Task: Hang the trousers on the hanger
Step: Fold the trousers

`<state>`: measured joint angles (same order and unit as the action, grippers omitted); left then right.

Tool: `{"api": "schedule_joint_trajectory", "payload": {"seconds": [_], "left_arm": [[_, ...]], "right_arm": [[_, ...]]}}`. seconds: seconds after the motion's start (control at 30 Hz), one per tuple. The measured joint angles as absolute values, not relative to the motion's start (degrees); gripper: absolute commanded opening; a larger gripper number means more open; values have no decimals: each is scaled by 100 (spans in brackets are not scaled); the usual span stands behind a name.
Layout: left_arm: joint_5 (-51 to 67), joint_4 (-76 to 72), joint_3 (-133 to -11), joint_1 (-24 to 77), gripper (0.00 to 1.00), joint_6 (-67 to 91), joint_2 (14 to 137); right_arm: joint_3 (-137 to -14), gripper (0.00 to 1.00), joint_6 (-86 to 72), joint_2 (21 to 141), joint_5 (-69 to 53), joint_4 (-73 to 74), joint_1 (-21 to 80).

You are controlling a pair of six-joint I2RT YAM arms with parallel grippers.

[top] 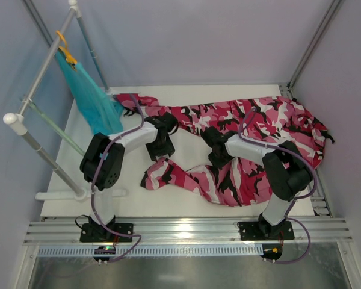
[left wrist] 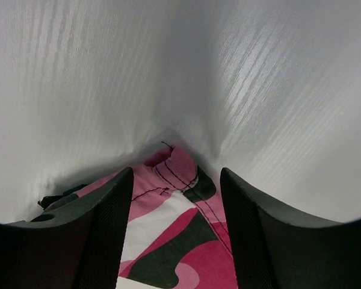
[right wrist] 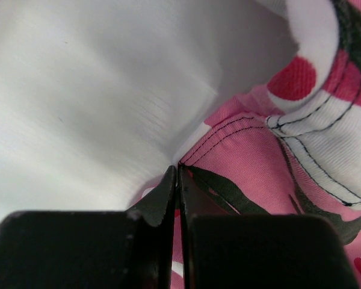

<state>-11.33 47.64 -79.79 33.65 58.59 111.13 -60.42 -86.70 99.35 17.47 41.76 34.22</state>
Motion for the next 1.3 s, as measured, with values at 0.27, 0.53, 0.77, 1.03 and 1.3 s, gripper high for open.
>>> {"api": "schedule_joint_trajectory", "payload": {"seconds": [0.27,0.53,0.77,1.03,1.3], "left_arm": [[-1162,4893,-8226,3365,0,5830,11354],[-1739,5144,-9050,3363,0,5411,11052],[-2650,5404,-7992,3361,0,5343,9583],[-2910,5417,-5828,3363,6,5605,8326],[-2742,5413,-5341,3422,40,5937,7406]], "right_arm": [[-6042,4,-8611,9935,1745,4163,3422],[-6173,4,-8586,9979,1745,4222,3345],[-6425,4,-8562,9979,1776,4246,3100],[-6886,4,-8385,9981,1750,4305,2950],[-6744,34,-7856,9920,1463,4007,2950]]}}
